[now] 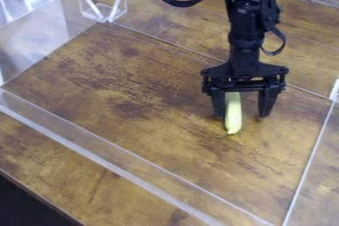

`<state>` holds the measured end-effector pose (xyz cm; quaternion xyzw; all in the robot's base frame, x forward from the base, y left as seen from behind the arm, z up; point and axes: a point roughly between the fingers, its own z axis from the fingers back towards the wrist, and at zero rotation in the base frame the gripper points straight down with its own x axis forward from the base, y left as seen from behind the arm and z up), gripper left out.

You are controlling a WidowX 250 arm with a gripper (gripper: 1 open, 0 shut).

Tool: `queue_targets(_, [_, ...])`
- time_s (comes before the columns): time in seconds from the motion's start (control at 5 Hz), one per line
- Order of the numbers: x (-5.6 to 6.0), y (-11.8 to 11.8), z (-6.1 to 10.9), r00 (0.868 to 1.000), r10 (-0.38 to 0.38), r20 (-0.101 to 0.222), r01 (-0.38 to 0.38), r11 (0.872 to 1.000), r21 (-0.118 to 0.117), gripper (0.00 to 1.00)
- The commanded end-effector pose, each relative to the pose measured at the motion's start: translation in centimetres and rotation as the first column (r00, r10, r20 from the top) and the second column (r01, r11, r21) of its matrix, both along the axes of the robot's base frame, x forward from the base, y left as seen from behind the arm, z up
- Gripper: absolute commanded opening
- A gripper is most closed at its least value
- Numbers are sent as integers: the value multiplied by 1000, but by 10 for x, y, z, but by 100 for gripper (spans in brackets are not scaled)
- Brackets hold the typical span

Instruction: Move the green spoon to the left

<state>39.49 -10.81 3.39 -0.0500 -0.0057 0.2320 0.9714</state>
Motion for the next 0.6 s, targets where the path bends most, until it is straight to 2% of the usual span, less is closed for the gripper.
queue_targets(0.0, [17, 7, 18, 997, 40, 59, -38, 999, -28, 100])
queue_targets(0.2, [22, 8, 16, 997, 54, 55, -52, 998, -35, 100])
queue_targets(0.4, [24, 19, 18, 995, 91, 45, -89, 995, -38, 100])
